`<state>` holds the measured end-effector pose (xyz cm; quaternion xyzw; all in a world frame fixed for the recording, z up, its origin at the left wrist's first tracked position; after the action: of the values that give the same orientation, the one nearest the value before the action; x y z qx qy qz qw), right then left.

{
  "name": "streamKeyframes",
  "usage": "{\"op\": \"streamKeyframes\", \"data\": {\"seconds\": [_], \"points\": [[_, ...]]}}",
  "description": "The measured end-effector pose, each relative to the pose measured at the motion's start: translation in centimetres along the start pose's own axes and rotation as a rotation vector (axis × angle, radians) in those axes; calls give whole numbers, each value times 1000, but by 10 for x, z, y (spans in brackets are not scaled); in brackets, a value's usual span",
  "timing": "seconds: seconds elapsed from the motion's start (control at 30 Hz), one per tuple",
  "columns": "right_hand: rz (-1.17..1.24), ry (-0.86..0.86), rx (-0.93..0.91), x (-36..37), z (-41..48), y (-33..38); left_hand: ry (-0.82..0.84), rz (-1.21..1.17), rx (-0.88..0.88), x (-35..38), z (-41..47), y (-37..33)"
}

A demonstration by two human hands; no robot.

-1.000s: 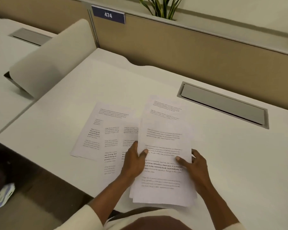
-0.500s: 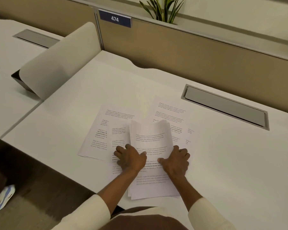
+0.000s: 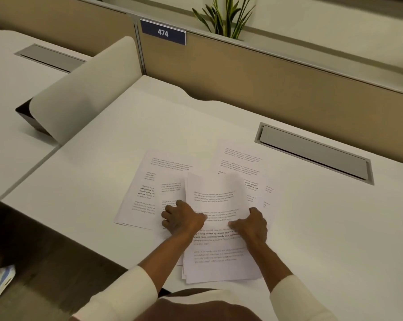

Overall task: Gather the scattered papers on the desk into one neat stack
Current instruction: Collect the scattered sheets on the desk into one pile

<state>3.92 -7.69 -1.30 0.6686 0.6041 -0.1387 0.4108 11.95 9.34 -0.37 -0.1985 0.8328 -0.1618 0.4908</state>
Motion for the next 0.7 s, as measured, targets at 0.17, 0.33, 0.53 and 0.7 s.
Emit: {"op": "streamKeyframes", "data": {"seconds": [0.17,0.33,0.53,0.7], "points": [[109,74,-41,-2,-2,-2,-32,-301,0,-11,4,9],[137,110,-146,-4,-2,-4,-141,-452,67,-21,1,11],[143,129,-247,3,-9,8,-153,-616,32,-37,12,36],[50,167,-265,31,-15,23,-124,-339,19,-49,18,59]]}}
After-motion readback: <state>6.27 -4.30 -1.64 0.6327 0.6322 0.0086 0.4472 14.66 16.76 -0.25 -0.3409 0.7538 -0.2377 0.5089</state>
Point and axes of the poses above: each hand's wrist, its own z-axis towards the middle knuckle, its own x-axis out of the palm, y = z × x, the point moved 1 cm from there along z, towards the middle knuckle, and after that the axes turned 14 degrees about x, right-handed, at the moved point
